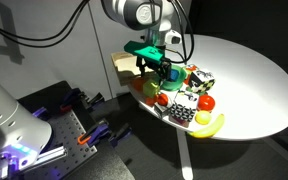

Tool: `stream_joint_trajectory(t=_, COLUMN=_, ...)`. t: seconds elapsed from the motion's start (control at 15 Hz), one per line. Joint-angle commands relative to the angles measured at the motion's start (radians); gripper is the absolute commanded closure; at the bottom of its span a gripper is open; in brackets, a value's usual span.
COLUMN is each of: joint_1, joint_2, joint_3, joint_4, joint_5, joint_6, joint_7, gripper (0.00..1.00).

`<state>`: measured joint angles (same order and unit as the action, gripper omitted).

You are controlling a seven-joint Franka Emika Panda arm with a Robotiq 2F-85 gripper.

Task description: Pick up the light green block from the orange block and put it in the wooden tray

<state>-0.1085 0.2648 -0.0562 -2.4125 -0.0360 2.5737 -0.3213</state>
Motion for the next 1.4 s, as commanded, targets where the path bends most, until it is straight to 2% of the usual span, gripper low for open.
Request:
stream_joint_trajectory(t=0.0, joint_1=-0.013, joint_2=0.023, joint_3=0.015, joint_4=0.023, joint_5=0.012, joint_6=0.015, joint_7=-0.008, gripper=0.00)
stream_joint_trajectory(t=0.87, joint_1=-0.013, joint_2=0.085, joint_3=0.020, joint_4=0.051, joint_5=-0.004, joint_6=0.042, joint_7=0.000, gripper=0.00)
stream_joint_trajectory(t=0.93, joint_1=-0.011, joint_2=0.092, joint_3=0.018, joint_4=0.054, joint_5=-0.007, joint_6=0.046, joint_7=0.007, gripper=0.25)
stream_joint_trajectory(t=1.0, joint_1=-0.009, joint_2=0.099, joint_3=0.016, joint_4=0.058, joint_5=-0.012, joint_6=0.044, joint_7=0.012, gripper=0.26)
stream_joint_trajectory(t=1.07, joint_1=-0.007, joint_2=0.104, joint_3=0.016, joint_4=0.062, joint_5=-0.011, joint_6=0.042, joint_7=0.016, gripper=0.32)
stream_joint_trajectory(t=1.33, joint_1=-0.006, joint_2=0.105, joint_3=0.017, joint_4=0.072, joint_5=-0.013, joint_6=0.019, joint_7=0.020, gripper=0.66)
